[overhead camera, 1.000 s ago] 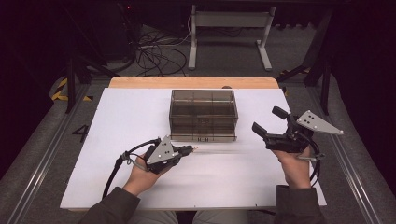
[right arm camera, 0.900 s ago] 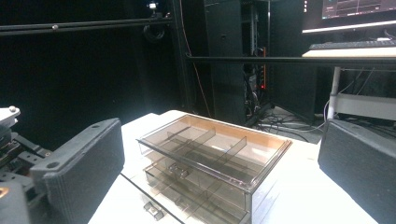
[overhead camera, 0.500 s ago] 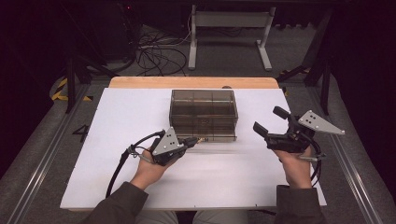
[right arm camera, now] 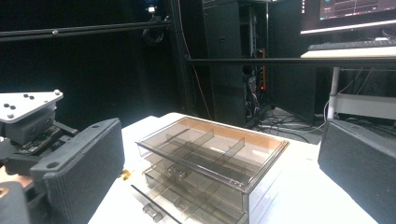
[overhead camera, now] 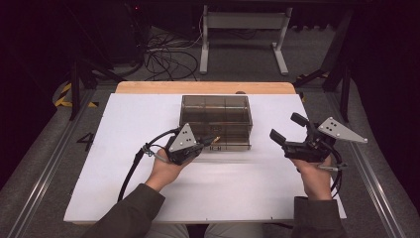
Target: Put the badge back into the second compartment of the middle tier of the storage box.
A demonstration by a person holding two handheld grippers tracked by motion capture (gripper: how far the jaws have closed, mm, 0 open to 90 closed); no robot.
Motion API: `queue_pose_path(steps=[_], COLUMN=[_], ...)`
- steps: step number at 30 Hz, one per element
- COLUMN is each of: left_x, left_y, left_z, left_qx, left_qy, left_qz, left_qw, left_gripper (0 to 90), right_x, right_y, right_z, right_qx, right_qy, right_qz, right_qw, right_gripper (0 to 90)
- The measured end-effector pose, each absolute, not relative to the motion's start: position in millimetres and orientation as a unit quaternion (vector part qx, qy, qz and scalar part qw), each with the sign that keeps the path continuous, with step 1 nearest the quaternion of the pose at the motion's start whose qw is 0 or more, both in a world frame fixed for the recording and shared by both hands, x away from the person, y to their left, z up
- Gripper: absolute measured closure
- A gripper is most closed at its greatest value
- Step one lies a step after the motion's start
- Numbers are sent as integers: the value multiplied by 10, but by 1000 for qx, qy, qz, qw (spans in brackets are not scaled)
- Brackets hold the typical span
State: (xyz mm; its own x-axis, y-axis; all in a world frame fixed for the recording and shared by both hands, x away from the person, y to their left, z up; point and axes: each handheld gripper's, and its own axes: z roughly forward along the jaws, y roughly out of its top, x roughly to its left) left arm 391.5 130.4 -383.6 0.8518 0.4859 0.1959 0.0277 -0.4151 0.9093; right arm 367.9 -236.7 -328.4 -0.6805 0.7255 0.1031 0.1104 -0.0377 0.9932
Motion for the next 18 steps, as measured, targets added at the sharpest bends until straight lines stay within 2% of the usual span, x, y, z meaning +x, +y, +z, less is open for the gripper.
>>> queue_pose_path(steps=[18], left_x=[4117], left_y=[1166], left_z=[-3882], left_qx=[815], left_qy=[183], left_qz=[225], left_qw=[503], left_gripper=[883], right_x=[3686], right_y=[-2364], right_z=[-3286], right_qx=[320], right_qy=[651], right_qz=[647], right_qw=[236], right_gripper=[12])
